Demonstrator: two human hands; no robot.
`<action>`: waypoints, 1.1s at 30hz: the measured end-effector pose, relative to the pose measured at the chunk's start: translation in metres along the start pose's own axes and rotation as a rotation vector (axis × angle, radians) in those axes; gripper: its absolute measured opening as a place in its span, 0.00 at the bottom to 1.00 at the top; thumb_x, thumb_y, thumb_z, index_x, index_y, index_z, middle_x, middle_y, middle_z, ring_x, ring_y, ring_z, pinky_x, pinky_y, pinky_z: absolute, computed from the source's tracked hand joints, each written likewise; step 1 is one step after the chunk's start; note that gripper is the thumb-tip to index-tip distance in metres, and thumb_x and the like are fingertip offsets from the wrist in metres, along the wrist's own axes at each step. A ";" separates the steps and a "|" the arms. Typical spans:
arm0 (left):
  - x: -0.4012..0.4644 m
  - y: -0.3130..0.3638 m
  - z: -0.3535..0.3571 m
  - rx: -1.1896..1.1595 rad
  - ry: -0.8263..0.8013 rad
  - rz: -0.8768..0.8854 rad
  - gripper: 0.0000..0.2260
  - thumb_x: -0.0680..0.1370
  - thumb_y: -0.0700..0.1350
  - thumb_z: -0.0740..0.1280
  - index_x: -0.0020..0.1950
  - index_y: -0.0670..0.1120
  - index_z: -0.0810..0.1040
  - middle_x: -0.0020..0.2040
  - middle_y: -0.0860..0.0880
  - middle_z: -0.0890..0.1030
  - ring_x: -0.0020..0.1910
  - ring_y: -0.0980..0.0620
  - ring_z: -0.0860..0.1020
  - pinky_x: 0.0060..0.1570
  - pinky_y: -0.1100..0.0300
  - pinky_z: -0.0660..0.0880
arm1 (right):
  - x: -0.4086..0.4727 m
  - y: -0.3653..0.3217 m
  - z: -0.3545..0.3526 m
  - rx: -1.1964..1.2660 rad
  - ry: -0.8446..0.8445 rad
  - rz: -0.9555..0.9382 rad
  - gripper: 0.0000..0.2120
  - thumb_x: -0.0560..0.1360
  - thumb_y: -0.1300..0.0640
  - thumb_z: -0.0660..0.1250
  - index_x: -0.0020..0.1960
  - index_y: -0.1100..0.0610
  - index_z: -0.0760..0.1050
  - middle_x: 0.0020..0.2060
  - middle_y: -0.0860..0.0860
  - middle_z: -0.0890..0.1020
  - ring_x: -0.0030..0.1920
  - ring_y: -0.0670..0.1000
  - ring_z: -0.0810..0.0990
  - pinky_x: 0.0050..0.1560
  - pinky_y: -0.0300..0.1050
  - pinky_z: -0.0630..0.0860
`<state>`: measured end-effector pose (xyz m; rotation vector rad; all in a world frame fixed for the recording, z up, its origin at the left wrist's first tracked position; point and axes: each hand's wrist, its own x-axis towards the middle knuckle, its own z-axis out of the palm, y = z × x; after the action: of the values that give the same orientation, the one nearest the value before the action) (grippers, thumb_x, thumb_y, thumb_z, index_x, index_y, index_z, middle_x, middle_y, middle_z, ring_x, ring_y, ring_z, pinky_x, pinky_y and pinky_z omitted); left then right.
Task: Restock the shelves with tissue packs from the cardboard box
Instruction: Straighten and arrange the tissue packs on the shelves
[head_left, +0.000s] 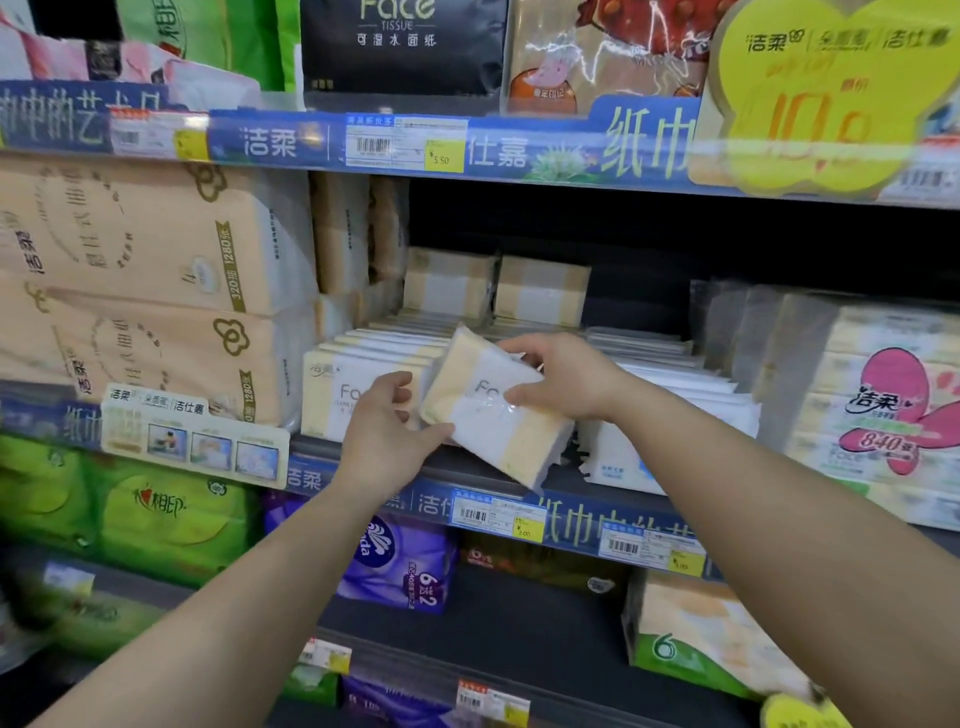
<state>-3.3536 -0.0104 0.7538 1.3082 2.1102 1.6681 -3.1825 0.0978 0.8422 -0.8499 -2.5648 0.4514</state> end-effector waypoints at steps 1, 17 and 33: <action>0.000 -0.004 0.002 0.051 -0.003 0.029 0.35 0.68 0.48 0.78 0.71 0.47 0.67 0.61 0.50 0.74 0.56 0.51 0.74 0.58 0.53 0.74 | 0.003 0.001 0.001 -0.044 0.027 -0.004 0.26 0.73 0.56 0.72 0.70 0.48 0.71 0.56 0.45 0.79 0.55 0.47 0.77 0.49 0.38 0.70; 0.012 -0.017 0.008 0.651 -0.039 0.286 0.45 0.69 0.62 0.72 0.77 0.62 0.47 0.79 0.46 0.46 0.78 0.44 0.44 0.75 0.44 0.45 | -0.042 0.040 0.033 -0.612 0.194 0.057 0.51 0.66 0.31 0.68 0.78 0.42 0.43 0.78 0.48 0.53 0.78 0.53 0.42 0.72 0.58 0.29; -0.007 -0.010 -0.008 0.548 0.019 0.212 0.41 0.70 0.57 0.74 0.77 0.54 0.57 0.79 0.46 0.52 0.77 0.45 0.50 0.75 0.51 0.50 | -0.049 0.024 0.058 -0.334 0.330 -0.120 0.41 0.71 0.39 0.68 0.78 0.49 0.54 0.76 0.52 0.57 0.77 0.53 0.47 0.74 0.50 0.38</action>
<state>-3.3590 -0.0208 0.7458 1.7129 2.6342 1.1985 -3.1619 0.0754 0.7683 -0.7954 -2.3922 -0.1501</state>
